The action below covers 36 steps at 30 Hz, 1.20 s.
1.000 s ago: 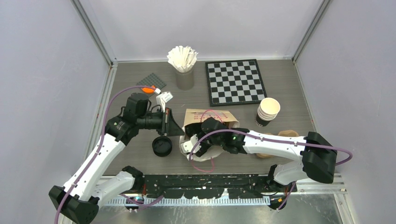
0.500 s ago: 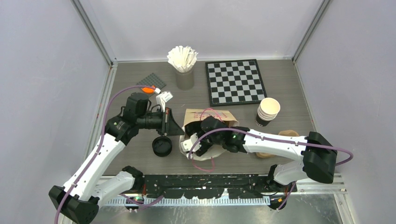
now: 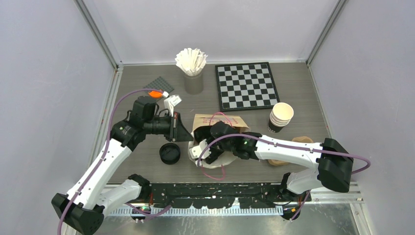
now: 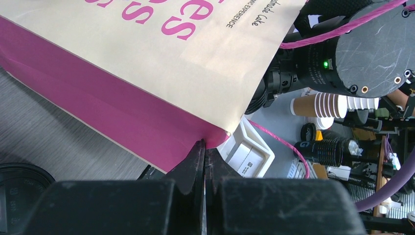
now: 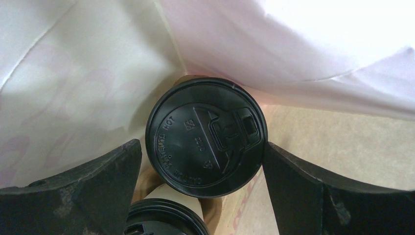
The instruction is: Pack the takeout coffee
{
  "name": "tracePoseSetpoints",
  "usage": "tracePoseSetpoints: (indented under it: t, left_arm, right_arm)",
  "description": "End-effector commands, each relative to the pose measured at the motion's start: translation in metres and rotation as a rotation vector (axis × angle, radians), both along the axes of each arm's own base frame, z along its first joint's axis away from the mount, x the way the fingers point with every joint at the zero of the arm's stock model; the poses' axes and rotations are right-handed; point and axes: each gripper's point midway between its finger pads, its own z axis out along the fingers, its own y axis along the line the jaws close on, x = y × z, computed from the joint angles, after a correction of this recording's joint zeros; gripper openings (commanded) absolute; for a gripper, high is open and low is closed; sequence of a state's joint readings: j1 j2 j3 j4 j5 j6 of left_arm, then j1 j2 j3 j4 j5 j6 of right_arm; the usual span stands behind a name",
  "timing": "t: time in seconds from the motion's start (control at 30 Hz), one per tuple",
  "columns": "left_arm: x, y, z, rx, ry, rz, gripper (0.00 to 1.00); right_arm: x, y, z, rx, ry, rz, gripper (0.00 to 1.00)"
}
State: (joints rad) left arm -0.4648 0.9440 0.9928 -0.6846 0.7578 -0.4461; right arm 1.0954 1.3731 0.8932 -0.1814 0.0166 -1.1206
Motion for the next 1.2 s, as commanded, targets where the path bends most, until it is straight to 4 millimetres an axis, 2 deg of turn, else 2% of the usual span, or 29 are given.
tracePoseSetpoints:
  t: [0.0, 0.6, 1.17]
  left_arm:
    - [0.004, -0.003, 0.018, -0.026, -0.038, -0.003, 0.0]
    - [0.008, 0.0, 0.015, 0.014, -0.02, 0.025, 0.0]
    - [0.013, 0.002, 0.017, 0.048, 0.011, 0.061, 0.0]
  right_arm:
    - [0.004, 0.006, 0.029, 0.06, -0.02, -0.007, 0.96]
    - [-0.001, 0.01, 0.041, 0.095, 0.01, 0.0, 0.96]
    - [-0.006, 0.0, 0.053, 0.117, 0.04, -0.03, 0.92]
